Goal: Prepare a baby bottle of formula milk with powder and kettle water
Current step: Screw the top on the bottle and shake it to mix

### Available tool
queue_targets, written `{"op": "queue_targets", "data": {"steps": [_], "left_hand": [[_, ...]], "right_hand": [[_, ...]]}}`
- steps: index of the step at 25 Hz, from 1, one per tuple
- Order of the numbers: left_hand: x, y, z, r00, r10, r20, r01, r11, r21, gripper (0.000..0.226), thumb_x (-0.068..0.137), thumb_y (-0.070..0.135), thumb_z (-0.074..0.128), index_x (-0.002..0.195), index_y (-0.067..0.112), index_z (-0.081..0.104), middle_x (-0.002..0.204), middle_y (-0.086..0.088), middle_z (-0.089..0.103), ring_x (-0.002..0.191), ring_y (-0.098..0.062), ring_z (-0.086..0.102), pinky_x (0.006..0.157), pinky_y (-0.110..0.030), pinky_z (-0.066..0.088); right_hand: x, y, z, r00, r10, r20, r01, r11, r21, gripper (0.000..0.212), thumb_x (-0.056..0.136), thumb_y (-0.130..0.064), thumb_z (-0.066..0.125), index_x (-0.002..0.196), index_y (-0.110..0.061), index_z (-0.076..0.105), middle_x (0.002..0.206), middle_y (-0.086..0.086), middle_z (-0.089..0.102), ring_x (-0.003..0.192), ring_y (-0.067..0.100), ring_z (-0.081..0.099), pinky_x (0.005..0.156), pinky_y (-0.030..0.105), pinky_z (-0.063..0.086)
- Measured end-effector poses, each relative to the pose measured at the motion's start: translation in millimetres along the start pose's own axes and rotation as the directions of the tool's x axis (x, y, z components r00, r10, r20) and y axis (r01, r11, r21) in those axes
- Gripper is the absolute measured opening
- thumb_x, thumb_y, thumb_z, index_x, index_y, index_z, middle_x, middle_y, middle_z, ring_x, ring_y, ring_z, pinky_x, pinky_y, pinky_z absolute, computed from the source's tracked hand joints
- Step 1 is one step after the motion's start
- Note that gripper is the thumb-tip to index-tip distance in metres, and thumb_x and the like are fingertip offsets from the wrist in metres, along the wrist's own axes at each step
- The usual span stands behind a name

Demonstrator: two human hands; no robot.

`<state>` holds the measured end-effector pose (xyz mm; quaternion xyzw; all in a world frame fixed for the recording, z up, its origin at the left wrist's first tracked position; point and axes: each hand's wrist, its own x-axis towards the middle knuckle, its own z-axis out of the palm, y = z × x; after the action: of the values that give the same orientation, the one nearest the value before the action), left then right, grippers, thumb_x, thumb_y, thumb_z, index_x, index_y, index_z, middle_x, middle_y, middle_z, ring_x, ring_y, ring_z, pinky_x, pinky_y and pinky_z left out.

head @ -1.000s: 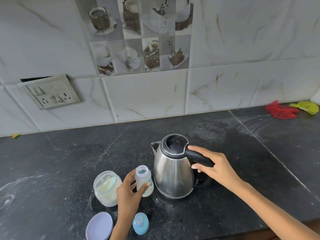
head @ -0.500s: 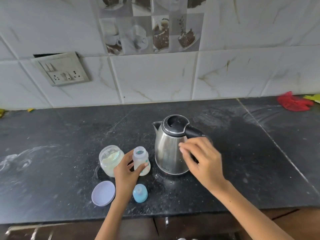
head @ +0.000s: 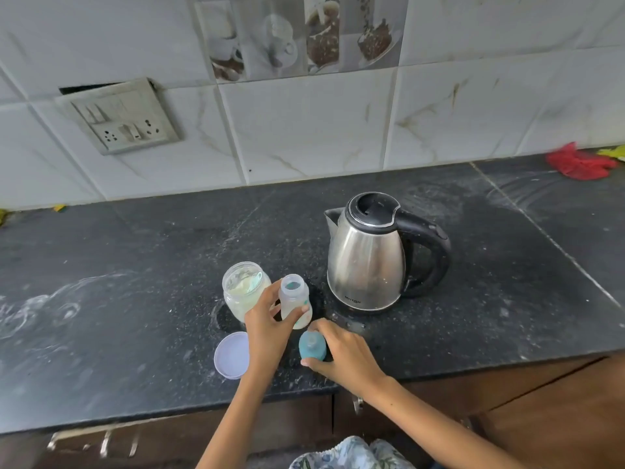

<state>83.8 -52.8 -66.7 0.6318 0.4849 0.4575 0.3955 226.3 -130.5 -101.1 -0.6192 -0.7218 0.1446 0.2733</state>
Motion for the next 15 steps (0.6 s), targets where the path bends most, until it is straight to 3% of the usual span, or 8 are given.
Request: {"op": "queue_targets", "data": {"steps": [3,6,8,12,15], "left_hand": [[-2,-4,4,0.999,-0.015,0.043,0.015,1.000,-0.014,0.050,0.070,0.012,0.081,0.112,0.030,0.060,0.107,0.020,0.066,0.102,0.001,0.060,0.084,-0.017,0.049],[-4,-11,9,0.997,0.014,0.073,-0.011,0.999,-0.037,0.052,0.068,0.014,0.084,0.111,0.028,0.060,0.108,0.015,0.067,0.103,-0.002,0.061,0.085,-0.018,0.050],[-3,-16,14,0.991,0.044,0.124,-0.041,0.999,-0.019,0.056,0.065,0.019,0.086,0.112,0.025,0.056,0.110,0.014,0.064,0.104,-0.006,0.059,0.085,-0.019,0.049],[-6,-22,23,0.983,0.030,0.178,-0.025,0.999,-0.031,0.057,0.071,0.019,0.082,0.119,0.023,0.049,0.112,0.008,0.063,0.102,-0.008,0.062,0.082,-0.025,0.054],[-5,-23,23,0.983,0.025,0.181,-0.022,1.000,-0.020,0.054,0.073,0.019,0.080,0.119,0.021,0.051,0.109,0.006,0.066,0.099,-0.008,0.064,0.079,-0.017,0.052]], "right_hand": [[-5,9,-9,0.987,0.128,-0.094,-0.125,0.991,0.039,0.044,0.084,-0.042,0.069,0.117,-0.022,0.048,0.113,-0.006,0.063,0.094,0.021,0.067,0.072,0.037,0.054],[-3,12,-31,0.946,0.247,-0.210,-0.188,0.946,0.265,0.039,0.087,-0.036,0.068,0.119,-0.025,0.049,0.112,-0.013,0.061,0.101,0.012,0.063,0.075,0.033,0.059],[6,5,-43,0.934,0.260,-0.246,-0.147,0.906,0.398,0.038,0.089,-0.030,0.068,0.122,-0.023,0.051,0.116,-0.012,0.059,0.108,0.013,0.061,0.076,0.029,0.061],[32,-16,-56,0.970,0.179,-0.166,-0.092,0.898,0.431,0.043,0.094,-0.024,0.063,0.134,-0.027,0.049,0.128,-0.009,0.052,0.120,0.009,0.054,0.091,0.030,0.056],[48,-22,-63,0.989,0.127,-0.075,-0.097,0.943,0.319,0.045,0.095,-0.020,0.061,0.136,-0.032,0.047,0.134,-0.007,0.048,0.124,0.005,0.047,0.102,0.031,0.049]]}}
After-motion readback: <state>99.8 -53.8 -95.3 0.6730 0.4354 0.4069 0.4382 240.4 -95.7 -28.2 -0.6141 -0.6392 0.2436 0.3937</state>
